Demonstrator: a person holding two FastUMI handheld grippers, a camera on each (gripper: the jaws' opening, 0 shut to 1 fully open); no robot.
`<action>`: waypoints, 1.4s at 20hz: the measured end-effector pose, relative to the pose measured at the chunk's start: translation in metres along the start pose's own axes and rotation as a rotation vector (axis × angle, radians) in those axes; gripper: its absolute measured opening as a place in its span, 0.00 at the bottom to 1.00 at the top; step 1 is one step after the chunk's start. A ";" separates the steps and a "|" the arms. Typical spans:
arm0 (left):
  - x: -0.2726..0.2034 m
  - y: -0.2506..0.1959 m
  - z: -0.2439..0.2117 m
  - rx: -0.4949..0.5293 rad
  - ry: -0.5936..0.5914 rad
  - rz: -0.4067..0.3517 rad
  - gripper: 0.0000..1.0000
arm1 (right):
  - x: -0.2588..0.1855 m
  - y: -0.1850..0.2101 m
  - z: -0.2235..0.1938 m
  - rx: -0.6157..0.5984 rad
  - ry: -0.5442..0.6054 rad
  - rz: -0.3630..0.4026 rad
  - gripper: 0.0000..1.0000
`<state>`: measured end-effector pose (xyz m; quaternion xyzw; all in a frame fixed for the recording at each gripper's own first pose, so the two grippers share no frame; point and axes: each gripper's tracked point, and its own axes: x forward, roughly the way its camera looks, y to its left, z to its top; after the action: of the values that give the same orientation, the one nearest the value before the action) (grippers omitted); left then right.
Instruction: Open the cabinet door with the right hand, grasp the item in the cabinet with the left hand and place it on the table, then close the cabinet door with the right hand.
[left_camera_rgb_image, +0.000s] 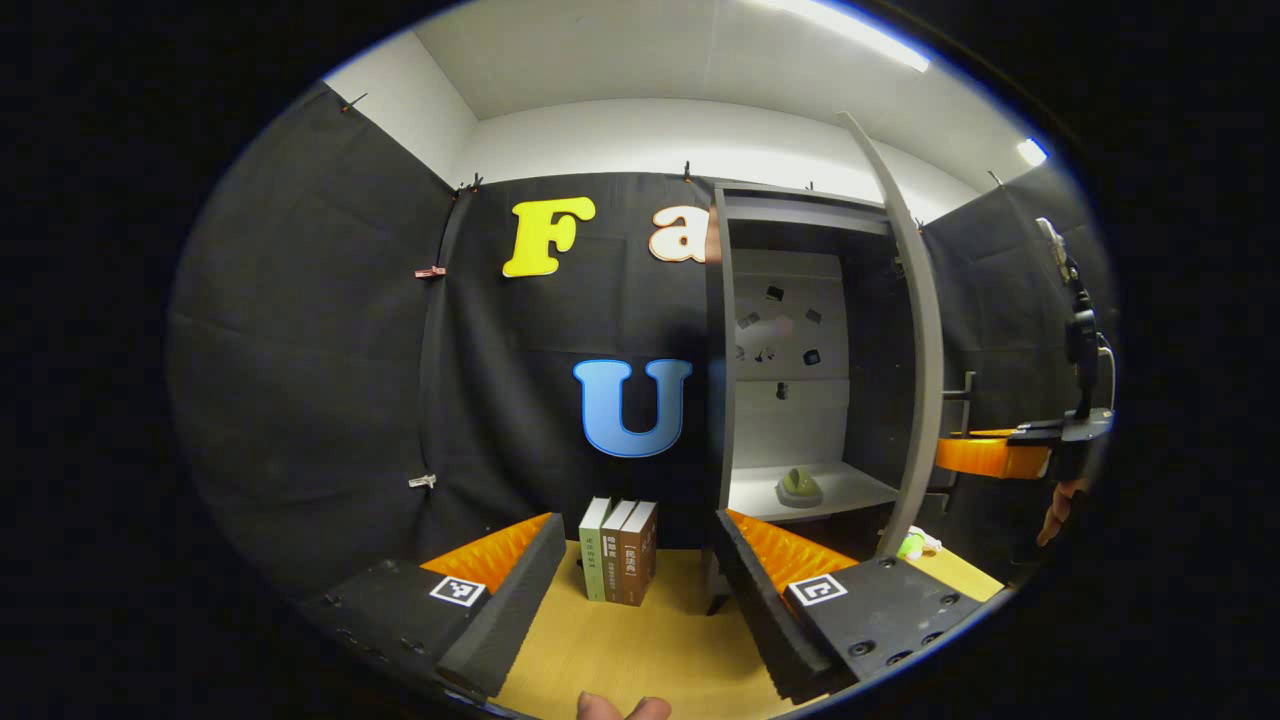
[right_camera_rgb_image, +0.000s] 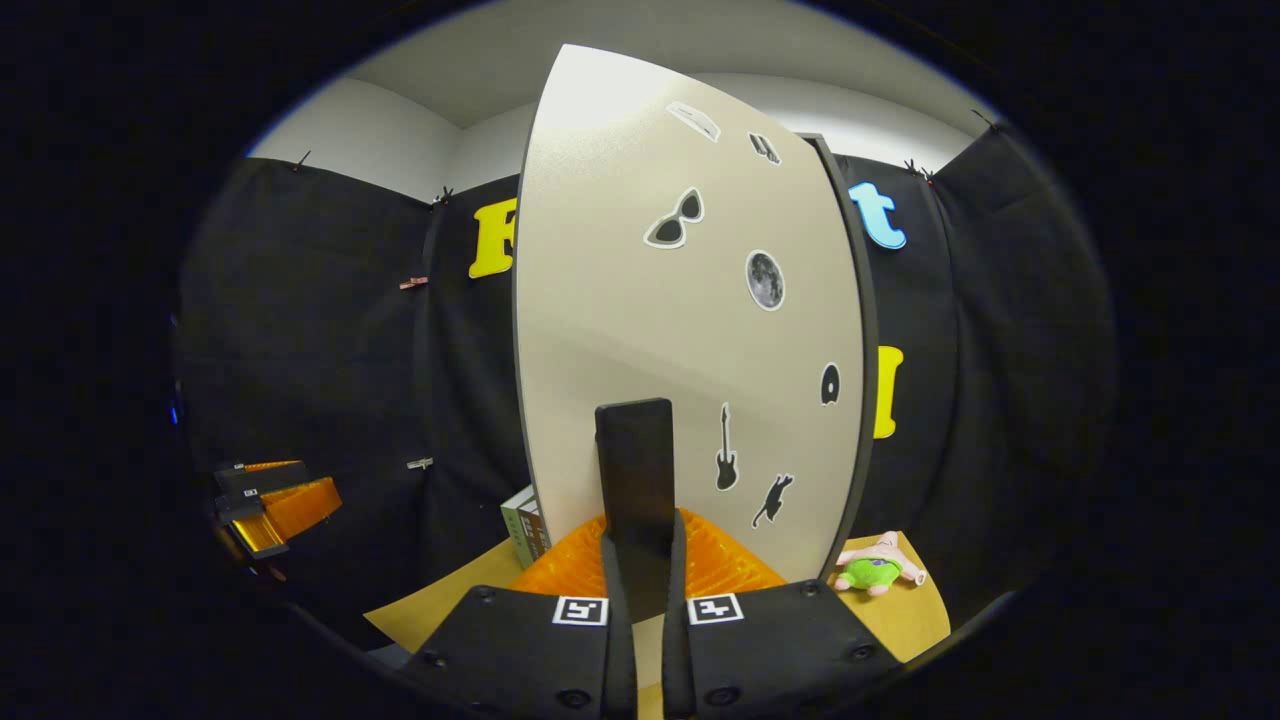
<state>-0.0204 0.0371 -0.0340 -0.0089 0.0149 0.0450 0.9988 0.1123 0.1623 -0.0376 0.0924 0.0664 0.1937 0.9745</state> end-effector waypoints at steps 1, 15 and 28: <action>0.000 -0.002 0.001 -0.002 0.000 -0.009 0.94 | -0.004 -0.004 0.000 0.004 0.000 -0.015 0.14; 0.020 -0.020 -0.001 -0.027 0.011 -0.075 0.94 | -0.039 -0.075 0.010 0.004 -0.059 -0.312 0.11; 0.041 -0.043 0.003 -0.037 0.018 -0.088 0.94 | -0.049 -0.111 0.019 -0.028 -0.100 -0.426 0.11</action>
<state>0.0243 -0.0019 -0.0315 -0.0286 0.0227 0.0012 0.9993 0.1109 0.0389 -0.0370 0.0723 0.0335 -0.0207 0.9966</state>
